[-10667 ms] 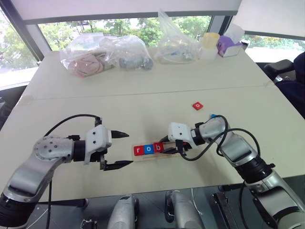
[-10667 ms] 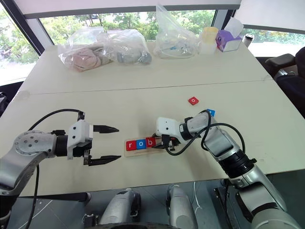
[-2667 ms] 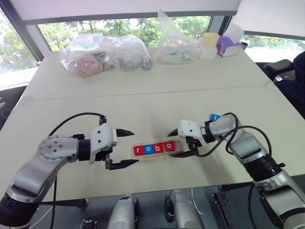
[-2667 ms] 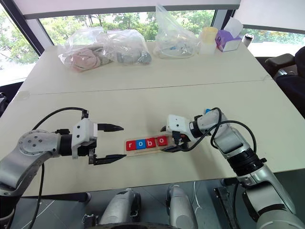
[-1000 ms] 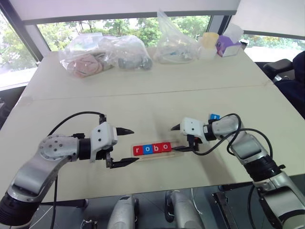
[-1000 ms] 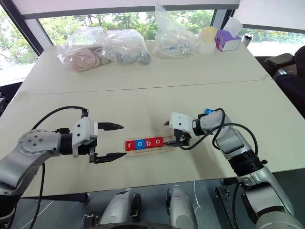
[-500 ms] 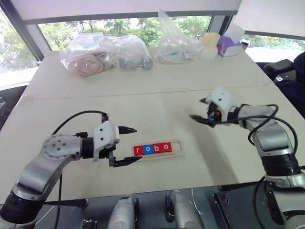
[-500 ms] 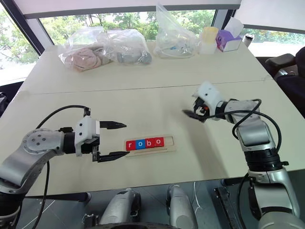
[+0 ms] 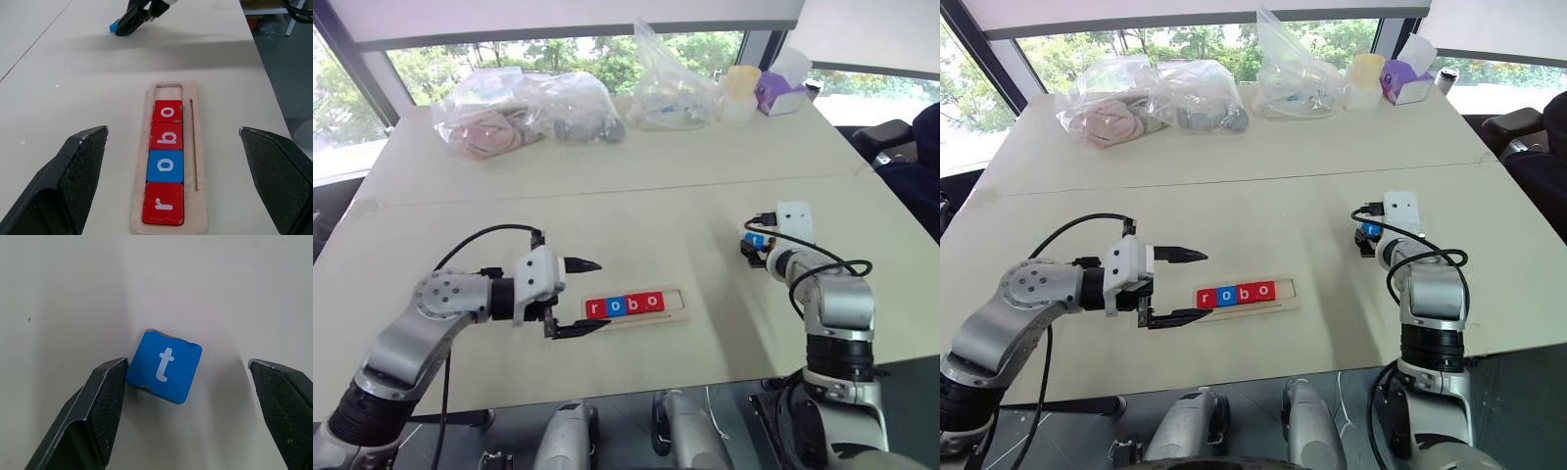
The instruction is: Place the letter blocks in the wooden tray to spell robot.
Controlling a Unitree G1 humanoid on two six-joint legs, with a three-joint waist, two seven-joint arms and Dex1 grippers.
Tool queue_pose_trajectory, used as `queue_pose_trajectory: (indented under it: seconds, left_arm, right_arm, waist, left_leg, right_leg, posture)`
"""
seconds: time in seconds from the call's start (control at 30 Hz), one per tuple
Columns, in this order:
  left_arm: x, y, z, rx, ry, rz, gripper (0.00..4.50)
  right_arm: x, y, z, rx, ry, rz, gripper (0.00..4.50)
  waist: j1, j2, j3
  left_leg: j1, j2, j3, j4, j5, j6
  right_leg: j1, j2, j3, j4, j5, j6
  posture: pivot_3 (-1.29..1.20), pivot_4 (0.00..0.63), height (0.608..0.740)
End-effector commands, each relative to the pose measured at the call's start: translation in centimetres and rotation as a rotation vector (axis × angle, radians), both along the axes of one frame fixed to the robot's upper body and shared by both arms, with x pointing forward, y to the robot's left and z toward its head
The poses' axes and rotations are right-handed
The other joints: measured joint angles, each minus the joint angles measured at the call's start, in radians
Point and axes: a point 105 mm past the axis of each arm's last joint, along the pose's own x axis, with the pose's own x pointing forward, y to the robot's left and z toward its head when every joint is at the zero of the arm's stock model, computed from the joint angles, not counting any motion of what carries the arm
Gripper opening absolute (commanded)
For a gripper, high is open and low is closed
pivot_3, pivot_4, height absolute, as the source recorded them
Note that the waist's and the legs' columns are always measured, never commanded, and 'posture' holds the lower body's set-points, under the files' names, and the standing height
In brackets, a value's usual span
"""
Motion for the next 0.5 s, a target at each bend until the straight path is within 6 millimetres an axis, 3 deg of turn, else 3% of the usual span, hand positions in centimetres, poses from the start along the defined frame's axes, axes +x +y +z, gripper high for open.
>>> queue_pose_trajectory:
  seconds: [0.03,0.23,0.33,0.47,0.5]
  left_arm:
    - [0.1,-0.2,0.6,-0.001,-0.038,-0.013,4.50]
    - [0.2,-0.1,0.5,-0.001,-0.043,-0.008,4.50]
    - [0.1,-0.1,0.6,-0.001,-0.044,-0.004,4.50]
    - [0.2,-0.1,0.5,-0.003,-0.045,0.000,4.50]
    - [0.2,-0.1,0.5,-0.003,-0.045,0.000,4.50]
  right_arm:
    - [0.3,0.4,0.1,0.071,0.003,-0.054,3.98]
    - [0.5,1.8,-0.7,0.131,0.026,-0.081,3.98]
    - [0.5,2.6,-1.0,0.148,0.040,-0.067,3.13]
    - [0.6,3.8,-1.0,0.150,0.039,-0.033,1.15]
    - [0.5,4.1,-1.0,0.151,0.043,-0.018,1.17]
  waist:
    - [0.000,0.000,0.000]
    - [-0.002,0.000,0.000]
    - [-0.004,0.000,0.000]
    - [-0.006,0.000,0.000]
    - [-0.007,0.000,0.000]
  left_leg:
    - [0.000,0.000,0.000,0.000,0.000,0.000]
    - [0.000,0.000,0.000,0.000,0.000,0.000]
    - [0.000,0.000,0.000,0.000,0.000,0.000]
    - [0.001,0.001,0.000,-0.001,0.000,0.000]
    - [0.001,0.001,0.000,-0.001,0.000,0.000]
  right_leg:
    - [0.000,0.000,0.000,0.000,0.000,0.000]
    - [0.000,0.000,0.000,0.000,0.000,0.000]
    - [0.000,0.000,0.000,0.000,0.000,0.000]
    - [0.000,0.001,0.000,0.000,0.000,0.000]
    - [0.000,0.001,0.000,0.000,0.000,0.000]
  posture:
    - [0.00,0.150,0.740]
    - [0.00,0.150,0.740]
    - [0.00,0.150,0.740]
    - [0.00,0.150,0.740]
    - [0.00,0.150,0.740]
